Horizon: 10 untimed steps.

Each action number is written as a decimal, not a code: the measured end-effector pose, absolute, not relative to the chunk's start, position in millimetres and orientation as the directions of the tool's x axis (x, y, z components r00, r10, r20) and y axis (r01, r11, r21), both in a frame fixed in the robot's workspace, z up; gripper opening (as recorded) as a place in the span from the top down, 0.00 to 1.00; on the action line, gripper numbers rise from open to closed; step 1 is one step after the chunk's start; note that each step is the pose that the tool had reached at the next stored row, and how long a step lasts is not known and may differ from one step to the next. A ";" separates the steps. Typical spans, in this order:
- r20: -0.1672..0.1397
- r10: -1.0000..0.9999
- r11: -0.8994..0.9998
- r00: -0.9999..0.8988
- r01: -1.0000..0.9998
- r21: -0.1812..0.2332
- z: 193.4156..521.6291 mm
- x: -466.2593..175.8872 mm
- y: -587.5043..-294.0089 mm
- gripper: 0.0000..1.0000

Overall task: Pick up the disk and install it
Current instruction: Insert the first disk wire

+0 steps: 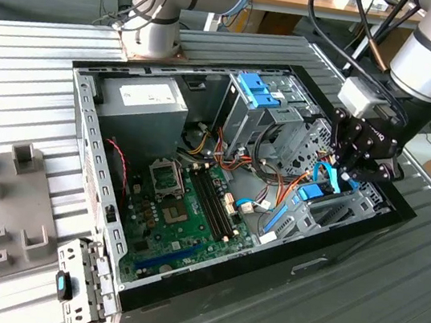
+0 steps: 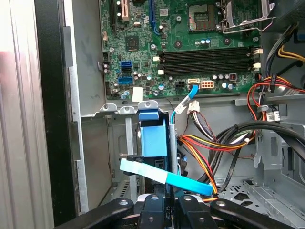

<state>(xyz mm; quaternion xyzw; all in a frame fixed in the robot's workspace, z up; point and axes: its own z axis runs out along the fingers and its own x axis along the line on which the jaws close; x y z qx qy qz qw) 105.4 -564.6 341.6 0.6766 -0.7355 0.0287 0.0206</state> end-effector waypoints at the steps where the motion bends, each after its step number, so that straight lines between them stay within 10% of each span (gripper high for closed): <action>1: 0.069 -0.994 0.083 -0.084 -0.996 -0.014 341.6 105.4 -564.6 0.83; 10: 0.069 -0.994 0.083 -0.084 -0.996 -0.014 342.5 105.4 -564.6 0.75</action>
